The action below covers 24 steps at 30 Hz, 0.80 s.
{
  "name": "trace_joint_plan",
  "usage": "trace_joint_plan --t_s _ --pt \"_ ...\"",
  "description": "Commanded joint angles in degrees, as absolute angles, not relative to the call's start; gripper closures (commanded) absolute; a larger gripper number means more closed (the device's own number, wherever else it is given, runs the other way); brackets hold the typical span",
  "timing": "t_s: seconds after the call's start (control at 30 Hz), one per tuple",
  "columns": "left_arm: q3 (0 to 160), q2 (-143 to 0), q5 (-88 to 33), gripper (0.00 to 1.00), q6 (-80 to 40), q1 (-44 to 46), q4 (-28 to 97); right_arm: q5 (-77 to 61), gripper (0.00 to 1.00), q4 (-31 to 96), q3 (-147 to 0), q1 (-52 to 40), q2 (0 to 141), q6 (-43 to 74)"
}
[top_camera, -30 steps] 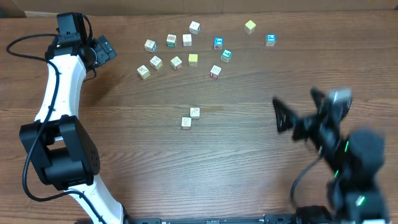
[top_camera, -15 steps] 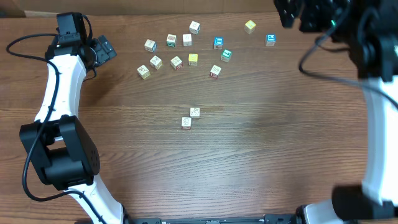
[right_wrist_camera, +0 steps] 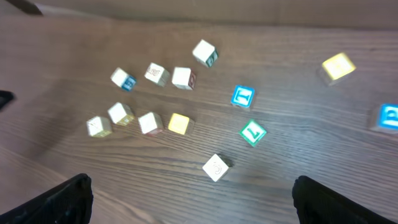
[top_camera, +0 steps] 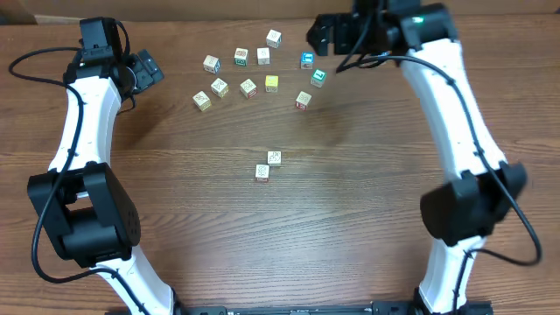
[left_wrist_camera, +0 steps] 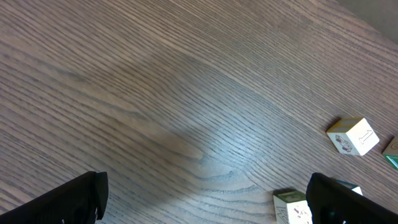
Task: Form a circle
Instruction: 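Reach the right gripper into the cluster and grasp the yellow K block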
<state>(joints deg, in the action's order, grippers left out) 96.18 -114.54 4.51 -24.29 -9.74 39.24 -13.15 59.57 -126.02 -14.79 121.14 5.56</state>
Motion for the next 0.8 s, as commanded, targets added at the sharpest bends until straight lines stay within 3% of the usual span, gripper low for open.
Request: trace_joint_plan --t_s 0.0,0.1,0.2,0.33,0.47,0.57,0.63,0.7,0.73,0.77 --pt "96.79 -113.89 4.45 0.01 -24.45 -9.37 39.16 -10.57 0.00 58.37 -127.46 -14.52 124.49 4.91" --pt "96.79 -113.89 4.45 0.01 -24.45 -9.37 39.16 -14.61 0.00 57.28 -127.46 -14.52 127.31 7.81" --pt "96.79 -113.89 4.45 0.01 -24.45 -9.37 39.16 -18.33 0.37 55.75 -127.46 -14.59 129.32 8.03" --pt "96.79 -113.89 4.45 0.01 -24.45 -9.37 39.16 -18.13 0.76 54.46 -127.46 -15.68 130.82 10.76" --pt "96.79 -113.89 4.45 0.01 -24.45 -9.37 39.16 -18.06 0.89 54.28 -127.46 -17.76 131.83 10.74" --pt "96.79 -113.89 4.45 0.01 -24.45 -9.37 39.16 -18.00 0.89 52.73 -127.39 -19.51 132.20 10.74" --pt "96.79 -113.89 4.45 0.01 -24.45 -9.37 39.16 -15.84 0.67 51.57 -127.37 -20.88 132.20 12.12" --pt "96.79 -113.89 4.45 0.01 -24.45 -9.37 39.16 -12.86 0.53 51.16 -127.37 -22.28 132.20 14.06" --pt "96.79 -113.89 4.45 0.00 -24.45 -9.37 39.16 -10.48 0.39 51.05 -127.35 -23.31 132.20 15.00" --pt "96.79 -113.89 4.45 0.00 -24.45 -9.37 39.16 -7.94 0.32 51.05 -127.33 -24.32 132.27 15.49"
